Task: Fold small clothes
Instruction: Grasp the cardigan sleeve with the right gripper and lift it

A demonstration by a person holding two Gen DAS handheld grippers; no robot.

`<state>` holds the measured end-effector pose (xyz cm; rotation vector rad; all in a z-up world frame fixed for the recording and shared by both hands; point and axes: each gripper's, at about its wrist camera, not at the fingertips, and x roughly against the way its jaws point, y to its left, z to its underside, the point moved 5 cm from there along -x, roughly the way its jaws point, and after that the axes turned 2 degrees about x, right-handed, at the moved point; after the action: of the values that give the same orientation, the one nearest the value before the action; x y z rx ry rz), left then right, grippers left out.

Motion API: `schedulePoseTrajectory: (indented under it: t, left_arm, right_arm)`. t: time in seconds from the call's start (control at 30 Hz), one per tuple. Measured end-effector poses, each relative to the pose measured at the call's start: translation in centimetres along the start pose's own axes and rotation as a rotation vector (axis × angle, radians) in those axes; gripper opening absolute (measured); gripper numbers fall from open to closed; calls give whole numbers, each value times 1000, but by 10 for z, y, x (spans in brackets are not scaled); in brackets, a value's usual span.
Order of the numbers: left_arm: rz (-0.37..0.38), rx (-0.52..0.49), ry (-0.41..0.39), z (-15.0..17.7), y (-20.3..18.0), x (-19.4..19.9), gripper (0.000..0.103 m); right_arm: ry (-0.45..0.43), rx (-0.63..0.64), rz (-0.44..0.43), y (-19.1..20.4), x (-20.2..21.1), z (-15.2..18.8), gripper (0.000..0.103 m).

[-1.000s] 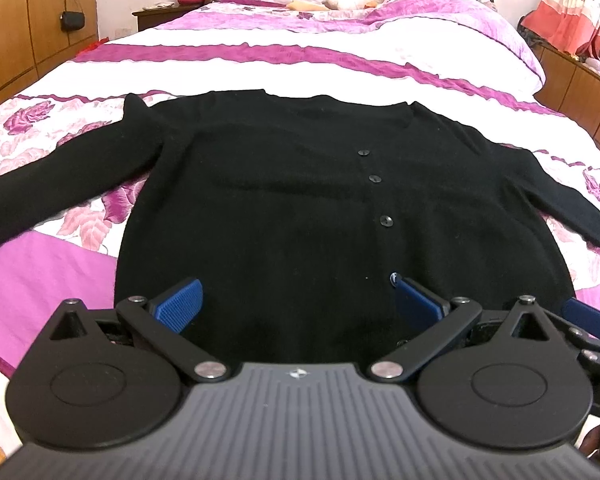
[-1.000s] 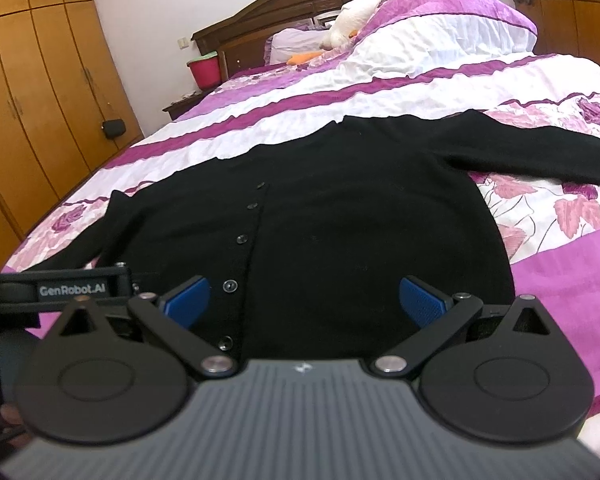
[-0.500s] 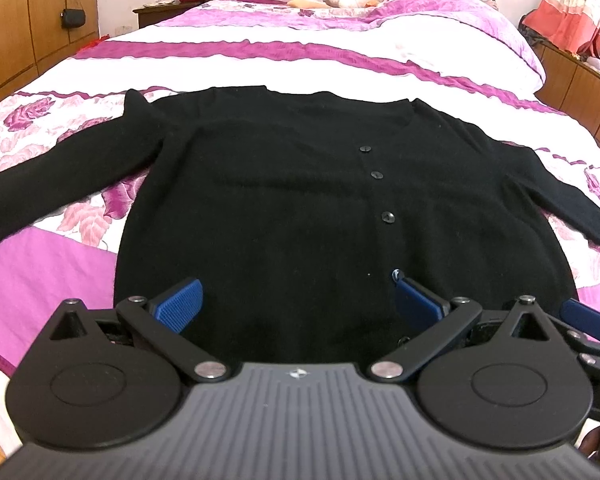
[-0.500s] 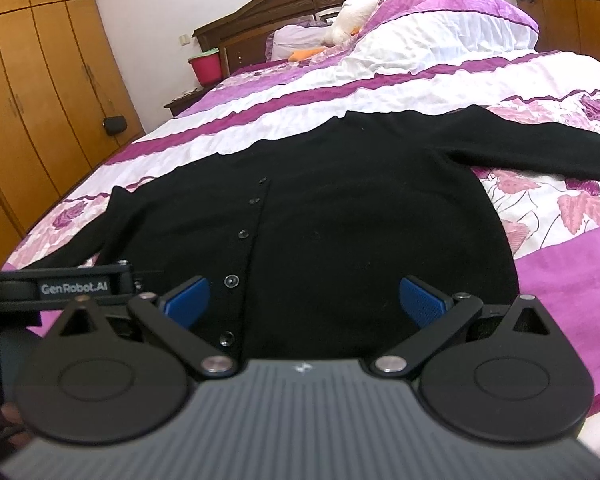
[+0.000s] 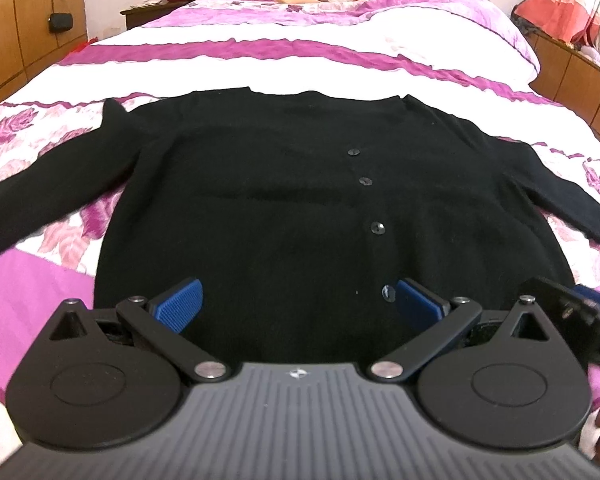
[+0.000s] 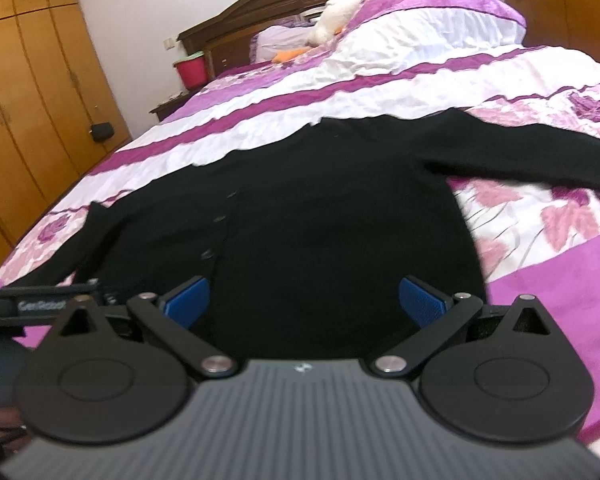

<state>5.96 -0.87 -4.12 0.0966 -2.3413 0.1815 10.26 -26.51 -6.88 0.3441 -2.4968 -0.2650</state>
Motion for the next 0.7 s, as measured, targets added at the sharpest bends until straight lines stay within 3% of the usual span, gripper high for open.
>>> schedulePoseTrajectory:
  t: [0.3, 0.5, 0.7]
  left_arm:
    - [10, -22, 36, -22, -19, -30, 103]
    - [4, -51, 37, -29, -36, -50, 103]
    - [-23, -54, 92, -23, -42, -78, 103]
  right_arm:
    - [-27, -34, 149, -70, -6, -24, 103]
    - [-46, -124, 228, -128, -8, -39, 103]
    - [-49, -208, 296, -182, -15, -47, 103]
